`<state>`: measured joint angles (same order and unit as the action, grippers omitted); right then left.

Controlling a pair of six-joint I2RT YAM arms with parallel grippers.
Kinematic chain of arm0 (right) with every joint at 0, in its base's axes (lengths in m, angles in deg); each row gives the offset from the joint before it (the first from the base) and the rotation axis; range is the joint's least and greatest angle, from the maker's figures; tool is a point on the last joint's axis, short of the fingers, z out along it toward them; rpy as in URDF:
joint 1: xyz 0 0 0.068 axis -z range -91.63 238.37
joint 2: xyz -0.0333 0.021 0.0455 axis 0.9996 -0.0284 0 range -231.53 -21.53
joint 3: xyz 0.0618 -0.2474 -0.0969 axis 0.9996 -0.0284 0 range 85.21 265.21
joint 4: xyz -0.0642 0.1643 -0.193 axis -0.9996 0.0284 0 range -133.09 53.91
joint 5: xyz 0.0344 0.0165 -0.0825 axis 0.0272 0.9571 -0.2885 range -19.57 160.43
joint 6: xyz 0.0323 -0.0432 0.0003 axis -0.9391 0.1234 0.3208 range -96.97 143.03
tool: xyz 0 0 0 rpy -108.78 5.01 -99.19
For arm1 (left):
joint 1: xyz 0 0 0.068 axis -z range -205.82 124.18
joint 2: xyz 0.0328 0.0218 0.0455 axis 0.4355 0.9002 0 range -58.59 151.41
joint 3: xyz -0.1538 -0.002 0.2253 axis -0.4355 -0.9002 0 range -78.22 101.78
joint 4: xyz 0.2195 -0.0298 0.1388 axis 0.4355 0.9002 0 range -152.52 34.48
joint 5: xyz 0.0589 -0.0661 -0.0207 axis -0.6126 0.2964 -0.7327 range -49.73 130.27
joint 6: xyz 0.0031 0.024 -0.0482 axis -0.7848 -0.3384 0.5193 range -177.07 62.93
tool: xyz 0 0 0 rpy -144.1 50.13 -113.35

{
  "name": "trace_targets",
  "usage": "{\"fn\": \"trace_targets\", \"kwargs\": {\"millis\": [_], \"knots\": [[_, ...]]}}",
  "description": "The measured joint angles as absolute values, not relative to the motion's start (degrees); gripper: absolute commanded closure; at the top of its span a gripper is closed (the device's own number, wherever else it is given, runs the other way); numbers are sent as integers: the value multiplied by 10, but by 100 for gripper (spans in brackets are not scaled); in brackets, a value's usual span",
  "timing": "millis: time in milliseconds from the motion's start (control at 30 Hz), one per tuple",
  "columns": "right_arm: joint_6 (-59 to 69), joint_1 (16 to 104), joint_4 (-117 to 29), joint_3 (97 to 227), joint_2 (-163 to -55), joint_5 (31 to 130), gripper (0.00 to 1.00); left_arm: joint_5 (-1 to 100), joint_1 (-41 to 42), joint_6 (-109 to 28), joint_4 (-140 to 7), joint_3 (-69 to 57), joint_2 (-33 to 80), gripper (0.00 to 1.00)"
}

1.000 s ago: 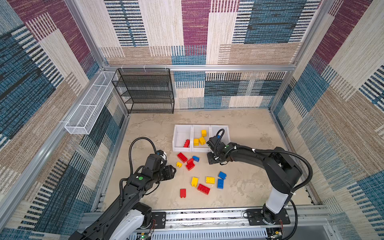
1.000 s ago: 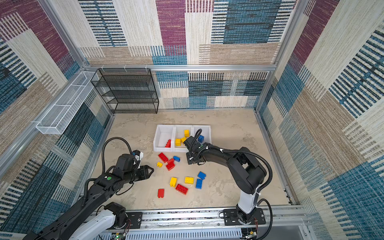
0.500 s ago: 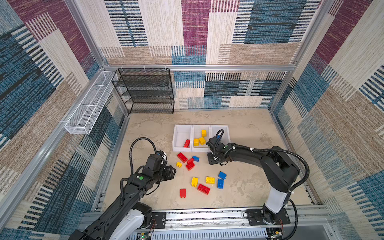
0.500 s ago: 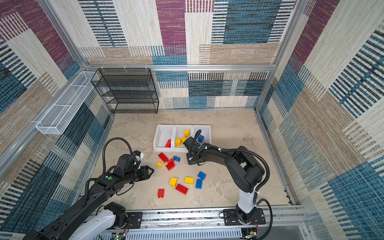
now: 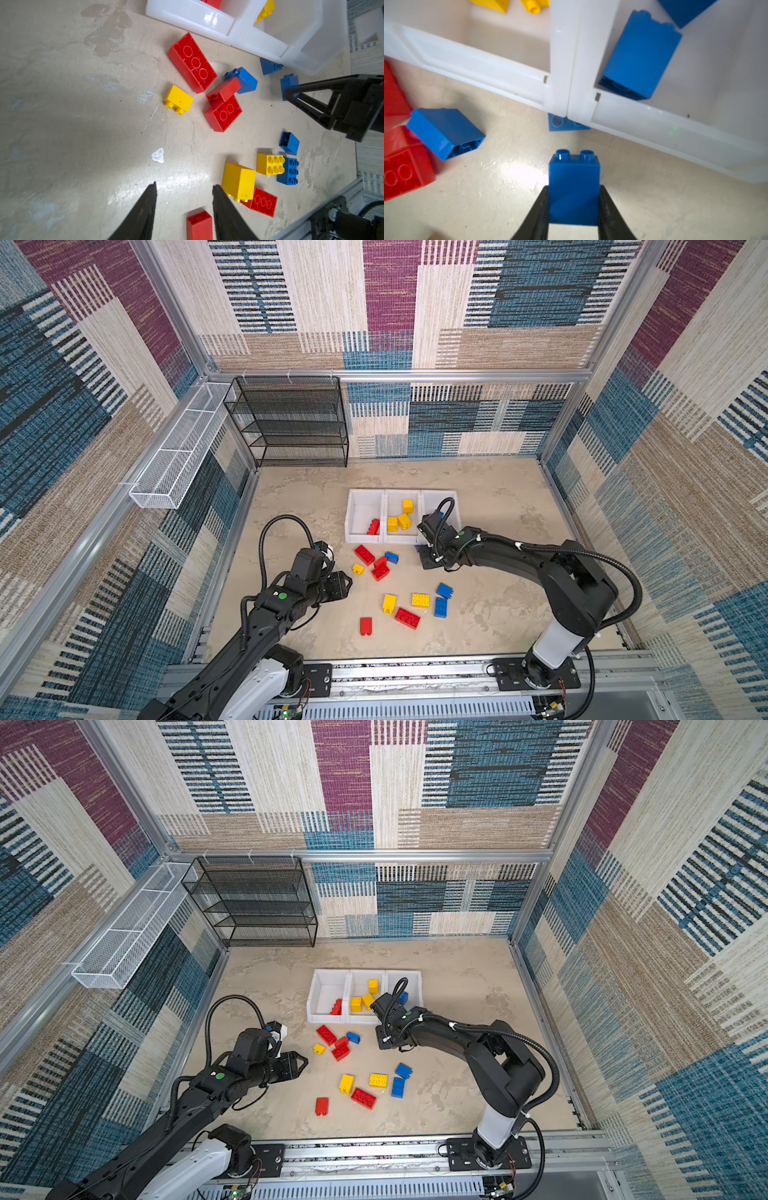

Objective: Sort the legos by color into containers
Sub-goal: 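Lift the blue brick into the blue compartment and open the right gripper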

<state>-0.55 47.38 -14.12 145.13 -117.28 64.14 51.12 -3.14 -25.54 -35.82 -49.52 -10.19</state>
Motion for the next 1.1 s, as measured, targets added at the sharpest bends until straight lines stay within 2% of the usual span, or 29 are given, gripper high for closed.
{"fn": "trace_targets", "kwargs": {"millis": [133, 300, 600, 900, 967, 1100], "knots": [[-3, 477, -109, 1466, -1131, 629, 68, 511, -31, -255, -362, -495, -101, 52], [21, 521, -90, 1524, -1121, 623, 67, 512, -31, -255, -364, -491, -94, 52], [72, 585, -92, 1638, -1243, 627, 67, 514, -31, -255, -366, -489, -91, 52], [90, 610, -104, 1662, -1297, 649, 65, 513, -28, -255, -365, -484, -92, 52], [92, 611, -106, 1668, -1301, 649, 61, 513, -28, -255, -365, -484, -91, 52], [96, 611, -108, 1679, -1311, 659, 41, 513, -27, -255, -365, -484, -89, 52]]}}
